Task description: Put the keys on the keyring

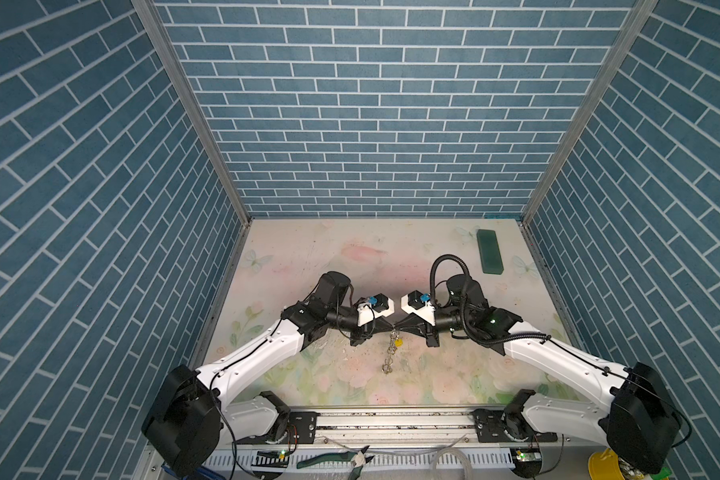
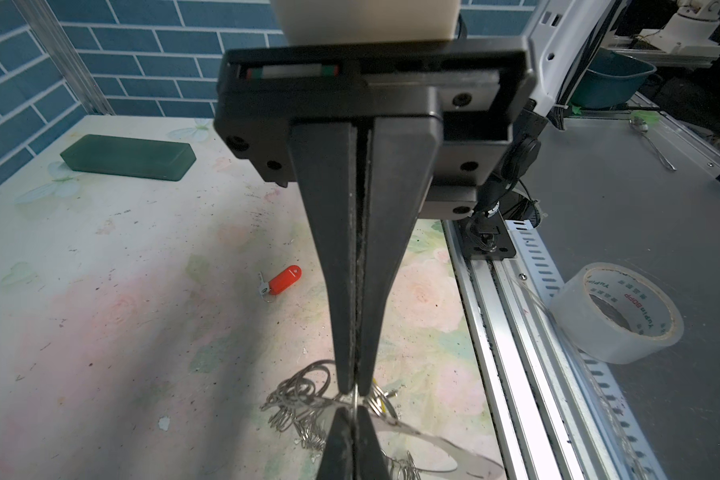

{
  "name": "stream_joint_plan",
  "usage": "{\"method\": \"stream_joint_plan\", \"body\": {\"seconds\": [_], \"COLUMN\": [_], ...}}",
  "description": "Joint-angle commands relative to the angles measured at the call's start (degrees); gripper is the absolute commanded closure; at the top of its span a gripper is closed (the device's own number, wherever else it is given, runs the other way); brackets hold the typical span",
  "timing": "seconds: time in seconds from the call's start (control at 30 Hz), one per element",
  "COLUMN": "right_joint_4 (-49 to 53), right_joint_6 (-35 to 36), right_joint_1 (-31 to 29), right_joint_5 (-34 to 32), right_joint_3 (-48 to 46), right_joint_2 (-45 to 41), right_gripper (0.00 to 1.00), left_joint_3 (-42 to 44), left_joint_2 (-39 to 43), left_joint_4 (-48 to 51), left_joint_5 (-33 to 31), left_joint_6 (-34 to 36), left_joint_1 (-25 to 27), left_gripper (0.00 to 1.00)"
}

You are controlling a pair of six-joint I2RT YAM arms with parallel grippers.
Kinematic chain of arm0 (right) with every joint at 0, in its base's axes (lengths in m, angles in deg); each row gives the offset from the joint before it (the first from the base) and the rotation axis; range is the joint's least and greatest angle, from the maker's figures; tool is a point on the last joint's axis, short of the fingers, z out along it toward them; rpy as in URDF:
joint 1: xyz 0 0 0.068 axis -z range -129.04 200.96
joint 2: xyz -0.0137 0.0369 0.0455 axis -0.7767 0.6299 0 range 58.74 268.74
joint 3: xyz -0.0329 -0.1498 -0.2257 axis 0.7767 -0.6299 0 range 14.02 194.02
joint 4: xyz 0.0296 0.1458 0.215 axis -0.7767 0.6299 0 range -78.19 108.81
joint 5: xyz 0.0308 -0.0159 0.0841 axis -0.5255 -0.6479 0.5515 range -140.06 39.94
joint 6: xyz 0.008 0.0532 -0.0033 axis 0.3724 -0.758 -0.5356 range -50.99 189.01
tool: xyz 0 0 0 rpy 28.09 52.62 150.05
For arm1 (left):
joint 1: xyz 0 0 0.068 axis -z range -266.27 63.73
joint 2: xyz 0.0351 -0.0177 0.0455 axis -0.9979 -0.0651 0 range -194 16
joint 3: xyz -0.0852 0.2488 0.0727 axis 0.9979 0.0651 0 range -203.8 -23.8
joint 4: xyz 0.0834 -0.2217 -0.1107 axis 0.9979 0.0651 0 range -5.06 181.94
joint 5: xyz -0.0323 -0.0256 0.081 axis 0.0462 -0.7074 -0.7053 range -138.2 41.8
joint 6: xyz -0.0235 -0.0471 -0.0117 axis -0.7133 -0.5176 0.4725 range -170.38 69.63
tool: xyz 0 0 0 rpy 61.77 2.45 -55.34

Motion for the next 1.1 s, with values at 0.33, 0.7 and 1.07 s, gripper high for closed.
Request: {"method": "stream_joint_plan", "body": {"seconds": [0.33,0.7,1.07], "right_joint_4": [-32.66,-48.87,-52.77], "right_joint_6": [-17.85,-22.7,-23.06], "right_joint_1": [0.33,0.57,0.59], "right_joint_5": [-7.32,-2.87,0.28], "right_joint_3": [-11.07,-16.42,-17.1], "right_joint_2": [-1.51,2.58,4.37], "right_gripper": [1.0,1.0,1.0], "left_joint_3": [10.75,13.42,12.85], "left_joint_2": [2.72,-0.88,-3.05], "left_joint_4": [-23.82,-34.98,-36.69], "left_joint_5": [-1.23,4.5,9.21], "left_joint_6": [-9.95,-16.1,-17.76], "left_joint_1": [-3.72,-6.15,-6.11], "left_gripper": [0.77,0.76,0.82]}}
